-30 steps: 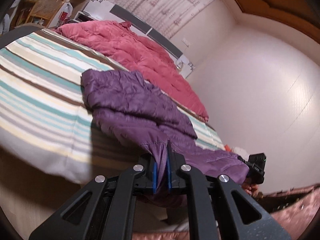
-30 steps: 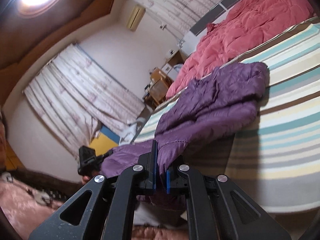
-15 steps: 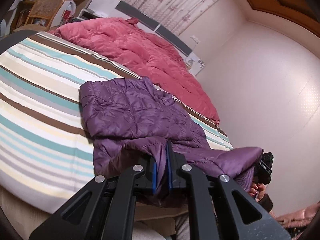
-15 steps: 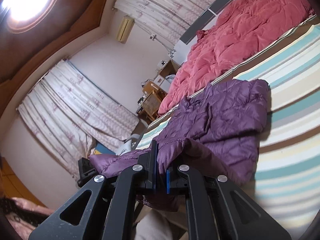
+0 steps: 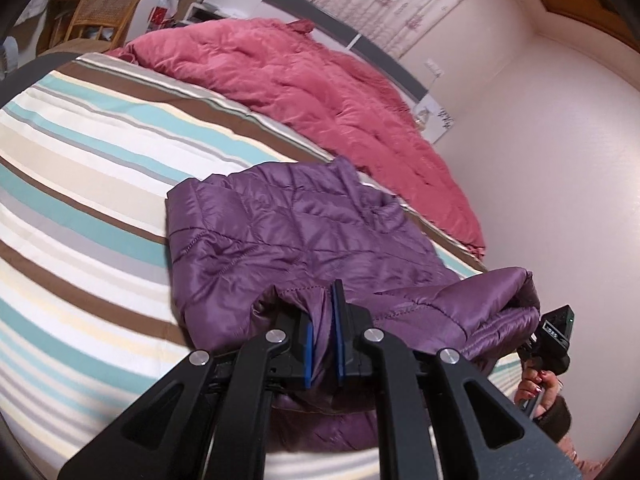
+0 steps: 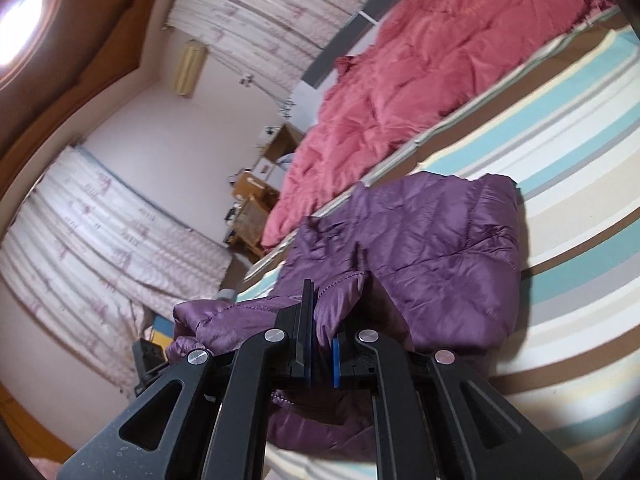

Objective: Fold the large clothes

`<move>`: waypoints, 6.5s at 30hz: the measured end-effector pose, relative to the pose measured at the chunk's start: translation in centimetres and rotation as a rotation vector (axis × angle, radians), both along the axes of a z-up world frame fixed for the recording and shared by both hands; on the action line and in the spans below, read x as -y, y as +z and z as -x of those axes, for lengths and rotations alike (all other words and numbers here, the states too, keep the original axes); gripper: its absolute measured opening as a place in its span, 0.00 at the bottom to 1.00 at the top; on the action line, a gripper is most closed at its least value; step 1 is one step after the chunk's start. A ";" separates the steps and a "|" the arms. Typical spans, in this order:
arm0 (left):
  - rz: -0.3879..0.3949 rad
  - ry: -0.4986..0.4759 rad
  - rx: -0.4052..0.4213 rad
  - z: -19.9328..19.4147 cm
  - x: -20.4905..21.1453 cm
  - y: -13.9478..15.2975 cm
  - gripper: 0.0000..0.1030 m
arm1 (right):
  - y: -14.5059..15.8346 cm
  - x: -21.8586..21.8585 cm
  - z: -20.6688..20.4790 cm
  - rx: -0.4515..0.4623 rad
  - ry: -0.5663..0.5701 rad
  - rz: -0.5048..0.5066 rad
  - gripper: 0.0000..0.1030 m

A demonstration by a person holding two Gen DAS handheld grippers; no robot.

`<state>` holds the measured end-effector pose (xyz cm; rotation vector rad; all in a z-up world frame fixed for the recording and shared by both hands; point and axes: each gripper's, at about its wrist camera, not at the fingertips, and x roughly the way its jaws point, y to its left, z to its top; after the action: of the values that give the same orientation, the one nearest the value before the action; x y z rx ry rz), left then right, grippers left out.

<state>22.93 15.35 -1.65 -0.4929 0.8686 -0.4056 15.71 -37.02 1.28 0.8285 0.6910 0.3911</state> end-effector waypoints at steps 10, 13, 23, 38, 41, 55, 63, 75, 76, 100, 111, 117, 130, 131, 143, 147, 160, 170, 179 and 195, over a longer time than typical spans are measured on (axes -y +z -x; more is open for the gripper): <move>-0.111 0.028 -0.066 -4.9 2.0 -2.5 0.10 | -4.8 0.3 -4.3 -0.135 -0.072 0.032 0.06; -0.120 0.037 -0.086 -5.9 2.4 -3.5 0.10 | -6.0 0.5 -4.9 -0.157 -0.088 0.019 0.06; -0.082 0.059 -0.113 -6.8 2.5 -5.0 0.13 | -7.3 0.8 -5.3 -0.175 -0.114 -0.060 0.12; -0.024 0.179 0.008 -6.1 -0.1 -2.3 0.72 | -3.5 2.1 -4.2 -0.064 -0.157 -0.025 0.55; -0.036 0.169 0.008 -6.2 0.2 -2.7 0.74 | -3.3 1.9 -4.6 -0.075 -0.152 0.022 0.55; -0.136 0.095 0.075 -7.3 2.7 -2.6 0.82 | -4.9 0.2 -8.7 -0.175 -0.120 0.270 0.49; -0.181 0.101 0.001 -8.9 3.7 -3.5 0.16 | -3.9 -0.9 -9.3 -0.137 -0.081 0.375 0.15; -0.224 0.188 0.053 -12.6 4.3 -0.3 0.12 | -1.0 -1.0 -13.2 -0.096 -0.162 0.433 0.13; -0.234 0.197 0.050 -13.1 4.5 -0.4 0.12 | -1.3 -0.9 -13.8 -0.106 -0.173 0.434 0.13; -0.397 0.257 -0.010 -17.1 7.1 -7.8 0.18 | -7.8 -3.6 -18.4 -0.211 -0.216 0.738 0.13; -0.430 0.303 0.024 -13.3 7.4 -3.1 0.71 | -4.0 -4.4 -16.3 -0.176 -0.237 0.772 0.57; -0.414 0.334 0.065 -10.1 10.3 -0.2 0.80 | -1.2 -7.3 -13.8 -0.098 -0.229 0.755 0.57; -0.615 0.241 0.067 -11.9 18.8 -3.6 0.80 | -4.3 -15.4 -17.3 -0.088 -0.074 0.878 0.57; -0.613 0.247 0.079 -11.6 18.8 -3.9 0.80 | -4.9 -15.2 -17.4 -0.096 -0.078 0.866 0.57; -0.655 0.268 0.073 -11.3 19.5 -5.5 0.81 | -6.9 -16.3 -18.6 -0.137 -0.069 0.944 0.57; -0.621 0.231 0.059 -10.3 18.5 -4.2 0.81 | -5.1 -15.1 -17.1 -0.106 -0.088 0.878 0.57; -0.648 0.250 0.111 -8.0 17.0 -5.1 0.91 | -6.0 -10.7 -14.0 -0.144 -0.198 0.915 0.57; -0.573 0.240 0.058 -8.9 16.1 -5.9 0.93 | -6.8 -10.8 -14.4 -0.164 -0.188 0.929 0.59; -0.602 0.360 0.081 -6.4 12.5 -4.2 0.93 | -2.9 -15.3 -11.8 -0.022 -0.110 0.826 0.59; -0.510 0.338 -0.007 -6.2 8.3 -7.4 0.97 | -5.9 -19.3 -13.9 -0.044 -0.006 0.904 0.62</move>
<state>29.18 7.03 -9.03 -0.1600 0.8394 0.1304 29.59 -17.67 -4.59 -0.0192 0.8040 0.0266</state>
